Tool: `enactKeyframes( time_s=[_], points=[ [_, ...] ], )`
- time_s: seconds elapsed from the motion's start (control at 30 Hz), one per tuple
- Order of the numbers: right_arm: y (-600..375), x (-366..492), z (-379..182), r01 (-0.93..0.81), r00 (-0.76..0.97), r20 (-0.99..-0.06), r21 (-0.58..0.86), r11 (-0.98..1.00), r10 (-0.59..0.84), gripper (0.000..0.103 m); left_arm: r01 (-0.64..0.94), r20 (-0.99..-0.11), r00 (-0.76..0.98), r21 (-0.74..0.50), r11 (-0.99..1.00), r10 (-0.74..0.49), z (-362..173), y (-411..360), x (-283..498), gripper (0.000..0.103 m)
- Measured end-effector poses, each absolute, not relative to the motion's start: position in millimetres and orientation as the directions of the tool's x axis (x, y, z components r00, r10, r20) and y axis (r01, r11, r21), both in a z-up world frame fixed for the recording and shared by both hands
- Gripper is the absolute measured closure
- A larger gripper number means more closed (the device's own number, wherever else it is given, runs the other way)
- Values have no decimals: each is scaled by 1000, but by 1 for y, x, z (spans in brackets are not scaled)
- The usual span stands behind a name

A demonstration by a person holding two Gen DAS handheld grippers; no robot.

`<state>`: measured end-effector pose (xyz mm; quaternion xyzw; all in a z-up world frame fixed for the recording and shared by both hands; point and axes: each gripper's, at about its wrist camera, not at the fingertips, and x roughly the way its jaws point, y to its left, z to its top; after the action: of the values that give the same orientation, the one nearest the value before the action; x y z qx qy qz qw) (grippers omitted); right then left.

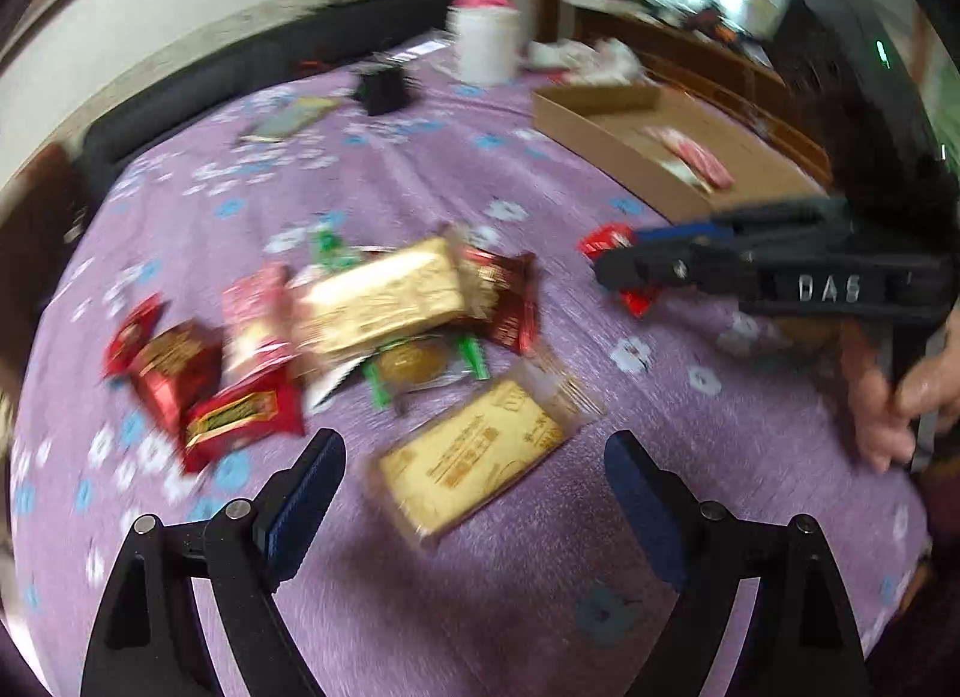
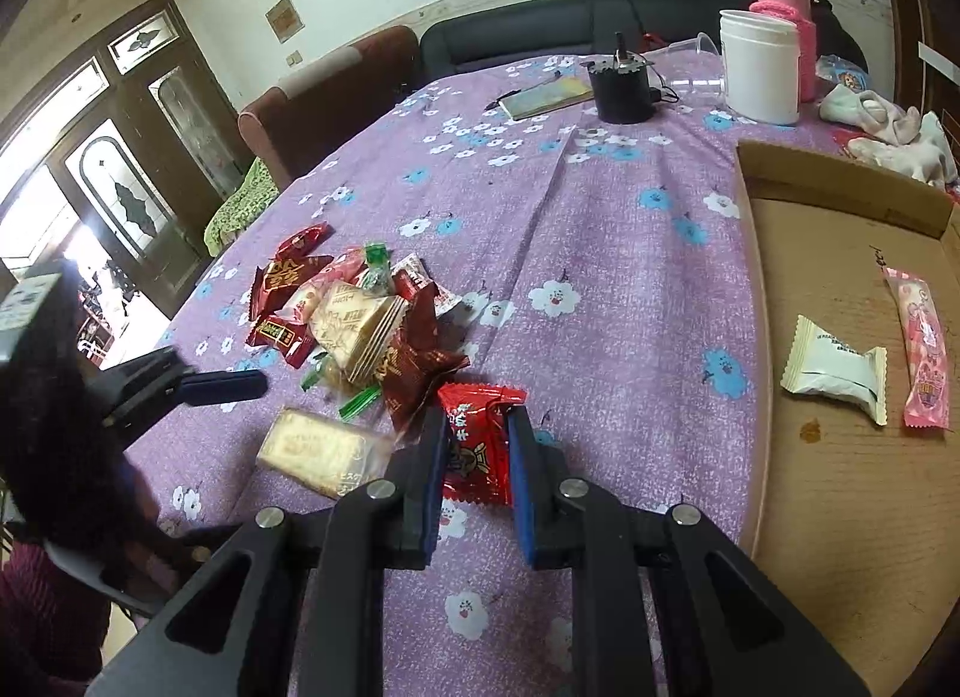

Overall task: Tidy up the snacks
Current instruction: 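Grasp the yellow biscuit pack with the left tool, then drop the biscuit pack with the left tool while the right tool drops the red candy into the box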

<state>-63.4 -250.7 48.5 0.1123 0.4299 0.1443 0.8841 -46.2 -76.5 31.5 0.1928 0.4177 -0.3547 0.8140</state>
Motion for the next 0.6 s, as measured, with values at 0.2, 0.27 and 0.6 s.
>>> enactKeyframes(
  time_s=[0.2, 0.27, 0.6],
  points=[
    [-255, -63, 48, -151, 591, -727, 327, 933, 350, 85, 767, -841, 364, 28, 642, -399, 16, -83, -28, 16],
    [-255, -63, 47, -149, 589, -728, 327, 933, 349, 85, 764, -835, 361, 11, 645, -414, 18, -83, -34, 33],
    [-253, -62, 46, -148, 586, -731, 326, 934, 348, 85, 628, -806, 490, 60, 776, -334, 21, -90, -76, 52]
  ],
)
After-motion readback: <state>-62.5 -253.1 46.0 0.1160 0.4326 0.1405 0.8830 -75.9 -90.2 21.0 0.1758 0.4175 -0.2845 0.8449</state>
